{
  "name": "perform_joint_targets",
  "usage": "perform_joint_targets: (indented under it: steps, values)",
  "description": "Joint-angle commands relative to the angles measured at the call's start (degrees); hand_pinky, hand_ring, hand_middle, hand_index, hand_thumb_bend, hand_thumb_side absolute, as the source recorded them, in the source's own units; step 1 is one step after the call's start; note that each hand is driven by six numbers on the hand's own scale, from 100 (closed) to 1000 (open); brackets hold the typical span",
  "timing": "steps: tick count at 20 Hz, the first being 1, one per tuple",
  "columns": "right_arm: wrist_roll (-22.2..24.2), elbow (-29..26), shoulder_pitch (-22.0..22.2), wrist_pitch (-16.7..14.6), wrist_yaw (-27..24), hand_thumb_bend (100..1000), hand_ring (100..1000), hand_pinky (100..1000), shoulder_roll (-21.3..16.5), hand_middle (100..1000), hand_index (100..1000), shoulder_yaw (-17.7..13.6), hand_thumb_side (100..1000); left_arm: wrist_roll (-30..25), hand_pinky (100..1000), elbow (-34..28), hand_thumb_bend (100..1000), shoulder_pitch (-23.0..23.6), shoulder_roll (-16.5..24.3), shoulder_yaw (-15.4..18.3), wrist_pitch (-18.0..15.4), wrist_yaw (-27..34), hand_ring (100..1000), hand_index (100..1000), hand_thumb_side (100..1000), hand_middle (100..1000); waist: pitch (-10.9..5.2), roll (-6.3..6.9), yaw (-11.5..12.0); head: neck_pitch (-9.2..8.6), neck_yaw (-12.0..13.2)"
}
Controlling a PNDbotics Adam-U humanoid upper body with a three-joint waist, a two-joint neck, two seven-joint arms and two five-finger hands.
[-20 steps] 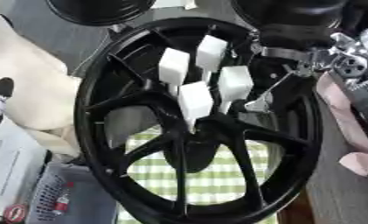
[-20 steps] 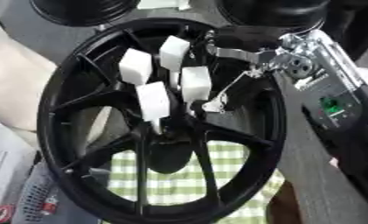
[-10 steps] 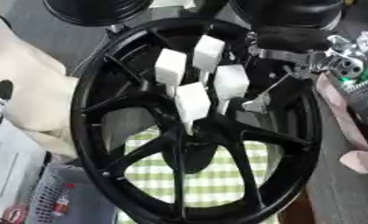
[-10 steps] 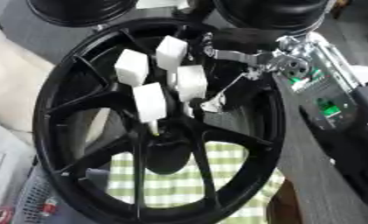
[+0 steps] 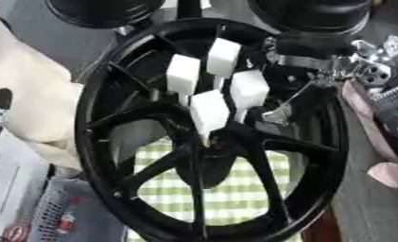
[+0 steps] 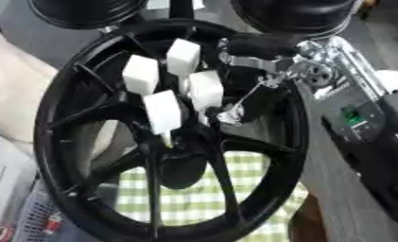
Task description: Pull the pin out of the wheel hub.
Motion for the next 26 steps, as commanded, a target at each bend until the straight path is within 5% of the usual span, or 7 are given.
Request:
perform_joint_targets:
  steps: [1, 10, 26]
  values:
    - [0.60, -1.05, -1.10, 0.43, -1.51, 201, 678, 819, -1.31, 515, 696, -0.79, 334, -0.29, 593, -0.46, 698, -0.49, 1.09, -0.15, -0.06, 0.12, 672, 661, 515, 485, -0.90, 0.28, 0.14, -0.74, -0.21]
    - [1.25, -2.43, -1.32, 3.43, -5.25, 126, 640, 821, -1.28, 449, 636, -1.80, 349, -0.45, 596, -0.45, 691, -0.53, 0.91, -0.29, 0.02, -0.08, 679, 661, 518, 486, -1.32, 0.29, 0.36, -1.13, -0.60]
    - [3.20, -2.91, -6.17, 12.38, -20.89, 100, 608, 847, -6.11, 398, 589, -6.65, 356, -0.69, 599, -0.42, 679, -0.59, 0.66, -0.60, 0.16, -0.31, 682, 660, 522, 489, -2.46, -0.34, 1.22, -0.86, -0.97]
